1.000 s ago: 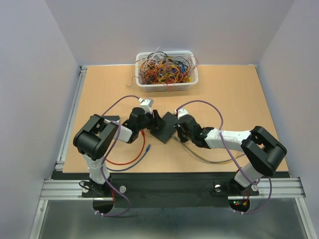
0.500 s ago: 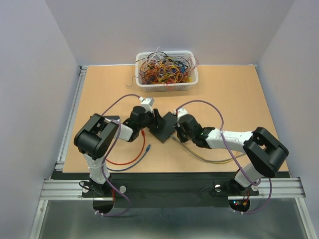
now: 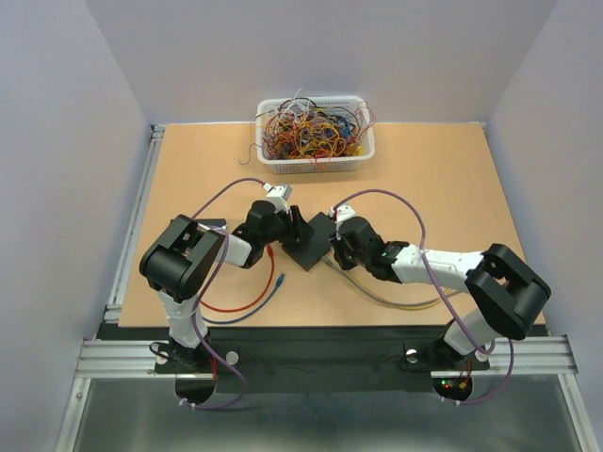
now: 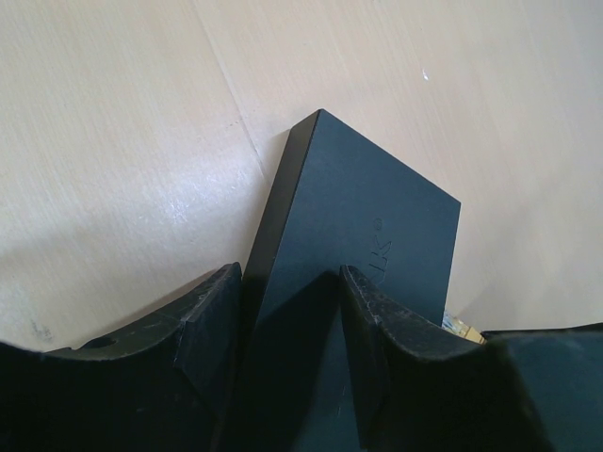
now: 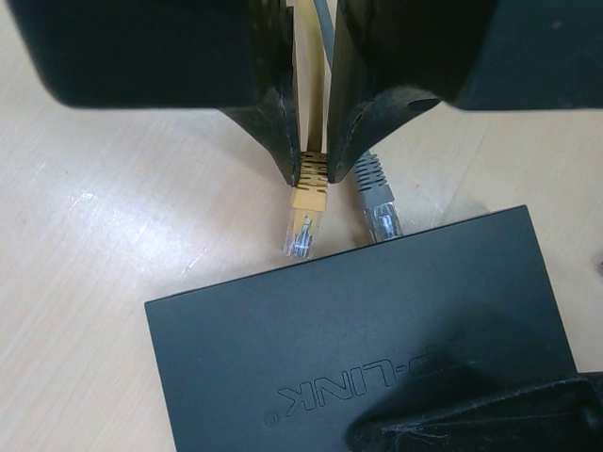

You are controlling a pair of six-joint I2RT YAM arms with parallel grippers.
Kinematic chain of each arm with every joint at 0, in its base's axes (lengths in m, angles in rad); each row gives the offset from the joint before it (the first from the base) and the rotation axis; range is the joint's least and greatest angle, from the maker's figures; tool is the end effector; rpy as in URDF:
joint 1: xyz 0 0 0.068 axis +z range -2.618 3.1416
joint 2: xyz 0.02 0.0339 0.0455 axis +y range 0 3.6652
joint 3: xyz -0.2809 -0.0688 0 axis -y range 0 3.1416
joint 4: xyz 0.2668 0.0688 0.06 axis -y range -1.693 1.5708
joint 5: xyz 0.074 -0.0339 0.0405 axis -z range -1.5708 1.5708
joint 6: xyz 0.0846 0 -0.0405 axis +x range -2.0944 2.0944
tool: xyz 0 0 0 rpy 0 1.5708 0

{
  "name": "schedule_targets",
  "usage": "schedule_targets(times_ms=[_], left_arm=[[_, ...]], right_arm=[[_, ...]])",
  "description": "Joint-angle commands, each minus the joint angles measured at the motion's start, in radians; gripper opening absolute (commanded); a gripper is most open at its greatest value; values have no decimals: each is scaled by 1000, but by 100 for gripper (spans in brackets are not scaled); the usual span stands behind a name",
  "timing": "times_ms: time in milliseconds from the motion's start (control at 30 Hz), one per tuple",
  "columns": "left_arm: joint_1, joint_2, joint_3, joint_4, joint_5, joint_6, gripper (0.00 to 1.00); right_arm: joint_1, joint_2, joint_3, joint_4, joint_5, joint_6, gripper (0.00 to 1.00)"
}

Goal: Insert the plug into the switch port

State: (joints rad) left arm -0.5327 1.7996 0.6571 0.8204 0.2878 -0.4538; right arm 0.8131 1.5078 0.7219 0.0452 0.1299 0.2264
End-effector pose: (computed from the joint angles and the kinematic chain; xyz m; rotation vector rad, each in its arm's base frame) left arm 0.3291 -0.2219 0.1202 0.2848 1.9717 -0.9288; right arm 0.2484 0.2466 0.1410 -0.6107 2.2529 0.3789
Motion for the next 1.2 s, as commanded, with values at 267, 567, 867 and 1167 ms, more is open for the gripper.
schedule_targets(times_ms=[267, 567, 867, 1167], left_arm=[[-9, 18, 29, -44, -2, 20, 54], [-7, 24, 32, -44, -4, 21, 54], [-6, 30, 35, -47, -6, 21, 54], [-7, 24, 35, -55, -9, 23, 54]], right_arm=[[24, -6, -12, 81, -101, 16, 0], [32, 0, -42, 119, -162, 31, 0], [43, -49, -73, 131, -92, 47, 0], [43, -47, -79, 122, 79, 70, 0]])
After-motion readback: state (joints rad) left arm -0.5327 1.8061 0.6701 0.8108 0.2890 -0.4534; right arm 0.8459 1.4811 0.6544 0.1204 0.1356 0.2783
